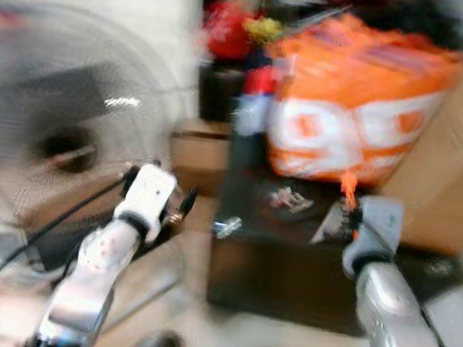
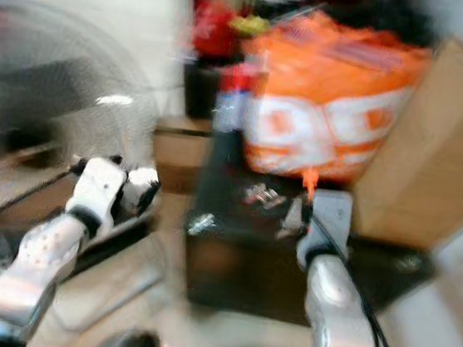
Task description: Hang keys on a hook
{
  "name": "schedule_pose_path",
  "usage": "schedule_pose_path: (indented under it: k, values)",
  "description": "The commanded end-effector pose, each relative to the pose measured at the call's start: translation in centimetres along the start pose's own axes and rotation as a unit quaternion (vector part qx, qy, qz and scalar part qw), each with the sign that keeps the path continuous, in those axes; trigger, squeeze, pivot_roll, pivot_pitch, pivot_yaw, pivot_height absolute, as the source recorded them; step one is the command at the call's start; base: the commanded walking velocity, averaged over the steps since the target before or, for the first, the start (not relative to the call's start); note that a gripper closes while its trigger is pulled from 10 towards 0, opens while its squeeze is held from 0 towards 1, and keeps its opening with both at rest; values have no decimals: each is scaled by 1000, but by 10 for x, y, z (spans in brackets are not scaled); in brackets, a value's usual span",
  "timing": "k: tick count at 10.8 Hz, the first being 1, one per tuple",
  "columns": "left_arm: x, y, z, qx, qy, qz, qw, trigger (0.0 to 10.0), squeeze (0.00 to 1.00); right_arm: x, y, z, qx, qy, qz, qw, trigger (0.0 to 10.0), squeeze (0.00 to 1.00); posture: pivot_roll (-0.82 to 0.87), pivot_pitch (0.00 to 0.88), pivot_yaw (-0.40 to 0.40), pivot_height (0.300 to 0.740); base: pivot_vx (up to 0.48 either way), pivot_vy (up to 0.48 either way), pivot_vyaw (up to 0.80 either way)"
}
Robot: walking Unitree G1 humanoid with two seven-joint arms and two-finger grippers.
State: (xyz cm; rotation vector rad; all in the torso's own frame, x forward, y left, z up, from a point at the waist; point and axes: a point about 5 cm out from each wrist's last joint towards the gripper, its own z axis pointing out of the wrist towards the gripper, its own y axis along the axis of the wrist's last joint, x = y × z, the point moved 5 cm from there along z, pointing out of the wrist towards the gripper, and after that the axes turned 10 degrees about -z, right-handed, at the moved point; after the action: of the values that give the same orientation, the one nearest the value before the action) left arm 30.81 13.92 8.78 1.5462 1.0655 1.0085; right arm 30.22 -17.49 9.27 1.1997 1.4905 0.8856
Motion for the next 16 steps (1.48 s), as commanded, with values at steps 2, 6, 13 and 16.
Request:
schedule_pose_path:
  k: [2, 6, 13, 16]
  values:
    - [1, 15, 5, -23, 0, 9, 1000, 10000, 0, -4, 3, 0, 0, -7, -6, 1000, 10000, 0, -50, 0, 10, 740, -272, 0, 0]
    - [0, 17, 6, -29, -2, 8, 1000, 10000, 0, -10, 6, -2, -4, -25, -13, 1000, 10000, 0, -54, 0, 12, 740, -62, 0, -200]
    - [0, 22, 10, -33, -11, 18, 999, 10000, 0, -32, 27, -4, -37, -82, 0, 996, 10000, 0, -59, 0, 25, 740, 0, 0, -800]
    - [-3, 28, 13, -43, -16, 15, 999, 10000, 0, -35, 39, -4, -53, -87, 3, 995, 10000, 0, -62, 0, 28, 740, 0, 0, -800]
